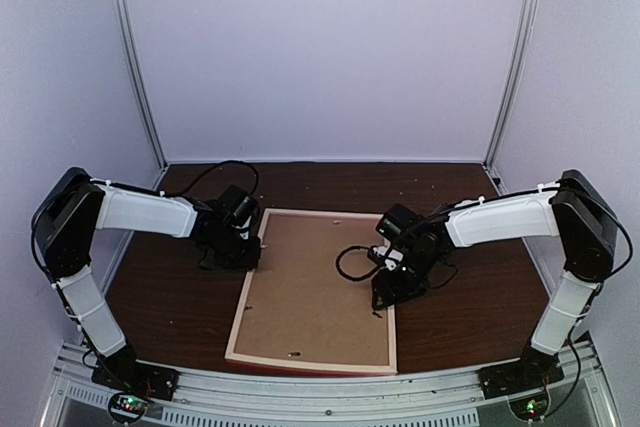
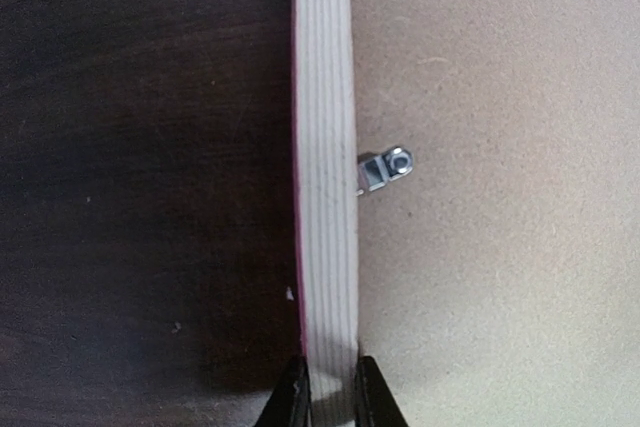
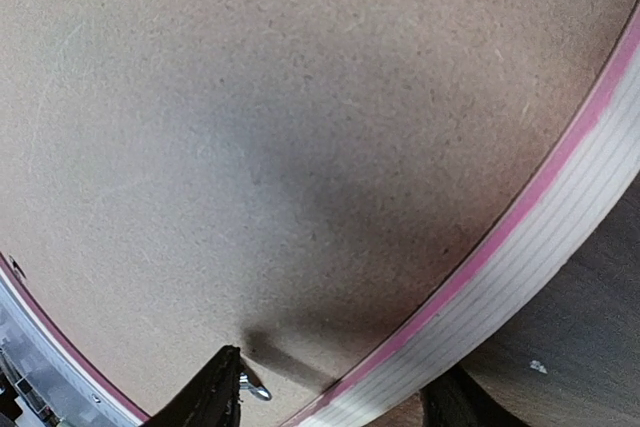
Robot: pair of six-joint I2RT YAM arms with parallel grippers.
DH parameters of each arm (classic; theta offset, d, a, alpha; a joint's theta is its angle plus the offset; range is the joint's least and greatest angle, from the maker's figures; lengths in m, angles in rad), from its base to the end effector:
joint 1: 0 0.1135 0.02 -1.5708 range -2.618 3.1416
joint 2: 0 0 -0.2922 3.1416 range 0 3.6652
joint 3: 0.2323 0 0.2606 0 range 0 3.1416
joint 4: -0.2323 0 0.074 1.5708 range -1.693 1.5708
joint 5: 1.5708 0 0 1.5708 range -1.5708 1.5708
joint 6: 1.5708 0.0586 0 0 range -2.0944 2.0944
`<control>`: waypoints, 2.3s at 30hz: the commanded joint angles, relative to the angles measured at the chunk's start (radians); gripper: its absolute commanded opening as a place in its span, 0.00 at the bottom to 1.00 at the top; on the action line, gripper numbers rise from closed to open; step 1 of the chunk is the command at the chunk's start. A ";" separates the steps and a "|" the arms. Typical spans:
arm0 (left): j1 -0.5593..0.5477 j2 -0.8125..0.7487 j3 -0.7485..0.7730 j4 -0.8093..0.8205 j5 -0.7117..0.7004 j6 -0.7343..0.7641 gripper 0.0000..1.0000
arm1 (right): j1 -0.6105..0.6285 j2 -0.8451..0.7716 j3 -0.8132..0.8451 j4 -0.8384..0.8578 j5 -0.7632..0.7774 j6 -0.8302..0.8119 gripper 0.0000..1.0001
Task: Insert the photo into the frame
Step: Press the fastener onto the backboard.
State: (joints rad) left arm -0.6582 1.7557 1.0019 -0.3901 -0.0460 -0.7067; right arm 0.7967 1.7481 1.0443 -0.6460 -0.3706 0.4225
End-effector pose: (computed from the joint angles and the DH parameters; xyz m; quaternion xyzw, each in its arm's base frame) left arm 0.2821 -0.2148 0.1502 -0.0286 0.9766 -0.1161 0.1785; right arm 0.2168 0.2522 0.1573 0.2017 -0.9561 -0.2122 0.0160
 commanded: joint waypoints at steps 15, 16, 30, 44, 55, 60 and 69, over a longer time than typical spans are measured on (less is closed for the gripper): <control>0.003 0.044 -0.009 -0.004 0.003 -0.064 0.00 | -0.011 -0.018 -0.047 0.034 0.007 0.027 0.61; 0.003 0.042 -0.009 0.002 0.007 -0.066 0.00 | -0.011 -0.023 -0.051 0.034 0.007 0.029 0.61; 0.003 0.030 -0.030 0.025 -0.008 -0.092 0.00 | 0.017 -0.013 -0.064 0.024 0.038 0.050 0.60; 0.003 0.030 -0.034 0.030 -0.009 -0.099 0.00 | 0.042 -0.023 -0.037 -0.073 0.118 0.009 0.60; 0.003 0.033 -0.035 0.032 -0.006 -0.105 0.00 | 0.085 0.002 -0.008 -0.055 0.115 0.026 0.60; 0.003 0.034 -0.036 0.035 -0.003 -0.105 0.00 | 0.097 0.005 -0.002 -0.042 0.110 0.035 0.60; 0.003 0.032 -0.035 0.038 0.001 -0.103 0.00 | 0.107 -0.002 -0.007 -0.027 0.090 0.035 0.60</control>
State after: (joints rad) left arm -0.6582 1.7523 0.9966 -0.3828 -0.0486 -0.7731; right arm 0.8848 1.7321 1.0355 -0.6624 -0.2649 0.4557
